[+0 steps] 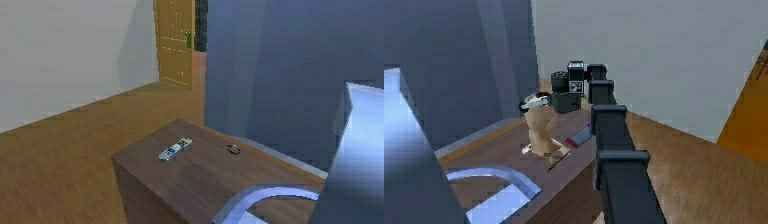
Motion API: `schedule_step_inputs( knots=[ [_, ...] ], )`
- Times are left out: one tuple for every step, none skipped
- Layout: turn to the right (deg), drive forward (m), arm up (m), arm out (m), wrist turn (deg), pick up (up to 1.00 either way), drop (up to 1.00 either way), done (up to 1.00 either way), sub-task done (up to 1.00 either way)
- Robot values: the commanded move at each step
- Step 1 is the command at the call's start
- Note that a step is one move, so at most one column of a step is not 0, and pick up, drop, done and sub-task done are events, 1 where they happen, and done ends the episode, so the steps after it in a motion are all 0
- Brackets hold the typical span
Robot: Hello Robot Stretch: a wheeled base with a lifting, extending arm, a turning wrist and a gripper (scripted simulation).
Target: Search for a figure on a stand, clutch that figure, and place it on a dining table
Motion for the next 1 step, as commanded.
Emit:
schedule_step_inputs(
  knots=[
    [0.0, 0.00, 0.02, 0.00, 0.0, 0.00, 0.00, 0.00, 0.00]
  ],
)
